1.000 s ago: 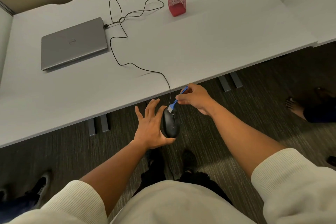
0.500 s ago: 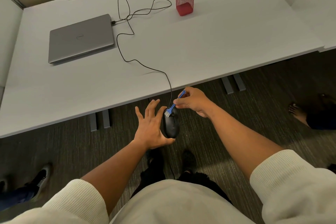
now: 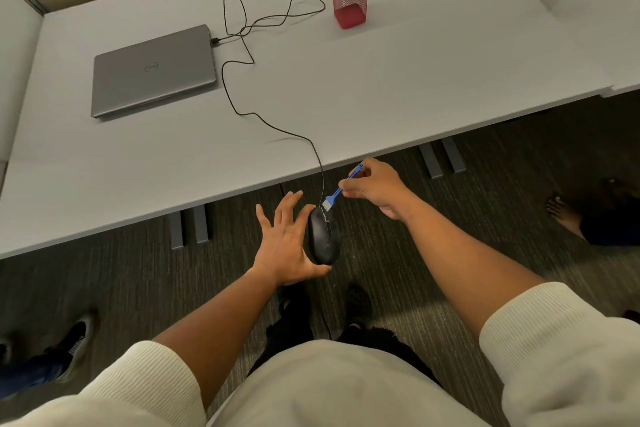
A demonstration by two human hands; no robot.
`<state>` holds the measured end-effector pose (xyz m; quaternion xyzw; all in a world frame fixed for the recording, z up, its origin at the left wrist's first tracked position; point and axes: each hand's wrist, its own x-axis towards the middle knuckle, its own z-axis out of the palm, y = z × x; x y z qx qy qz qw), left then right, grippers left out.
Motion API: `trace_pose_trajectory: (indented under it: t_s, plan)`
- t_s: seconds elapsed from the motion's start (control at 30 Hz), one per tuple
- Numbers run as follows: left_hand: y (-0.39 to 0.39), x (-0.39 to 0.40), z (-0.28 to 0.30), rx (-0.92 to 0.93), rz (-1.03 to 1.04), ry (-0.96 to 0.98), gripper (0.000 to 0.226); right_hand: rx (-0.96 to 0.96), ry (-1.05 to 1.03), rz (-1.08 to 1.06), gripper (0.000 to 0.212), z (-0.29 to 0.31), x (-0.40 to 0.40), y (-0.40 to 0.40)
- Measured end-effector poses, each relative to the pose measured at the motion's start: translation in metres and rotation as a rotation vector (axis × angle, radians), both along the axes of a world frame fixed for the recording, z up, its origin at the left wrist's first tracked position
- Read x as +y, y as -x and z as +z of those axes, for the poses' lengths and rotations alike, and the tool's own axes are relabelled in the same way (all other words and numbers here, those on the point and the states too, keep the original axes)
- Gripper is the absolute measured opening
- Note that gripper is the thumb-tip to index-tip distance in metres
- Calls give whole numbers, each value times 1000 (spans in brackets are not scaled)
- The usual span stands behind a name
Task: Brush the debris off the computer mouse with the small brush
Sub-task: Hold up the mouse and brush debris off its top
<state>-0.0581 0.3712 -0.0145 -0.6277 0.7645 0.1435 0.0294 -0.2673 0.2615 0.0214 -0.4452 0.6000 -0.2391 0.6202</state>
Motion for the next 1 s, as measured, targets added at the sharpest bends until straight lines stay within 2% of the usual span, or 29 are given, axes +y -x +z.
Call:
trace_pose_trajectory:
  t_s: [0.1,0.17,0.3,0.5,0.57,0.7,0.87,1.0]
  plan:
    - [1,0,0,-2,-3,5,124,-57,-38,94,28,2,4,-3]
    - [1,1,0,-7,-4,4,123,-23,-33,108,27,2,6,-4]
    - [0,4,0,0,-4,4,123,110,21,-1,26,-2,5,-1]
    - [2,4,2,-22,-12,-4,124,15,-8,33,28,3,7,-1]
    - [2,4,3,-25,-24,-1,123,42,3,44,27,1,8,-4]
    - [0,4,3,-34,-37,1,122,124,47,-76,24,-2,6,-5]
    - [-1,5,2,-30,-51,16,123,-34,-23,-71,23,-2,4,-6]
    - [-2,6,2,-54,-98,13,123,122,31,-124,23,-9,7,-7]
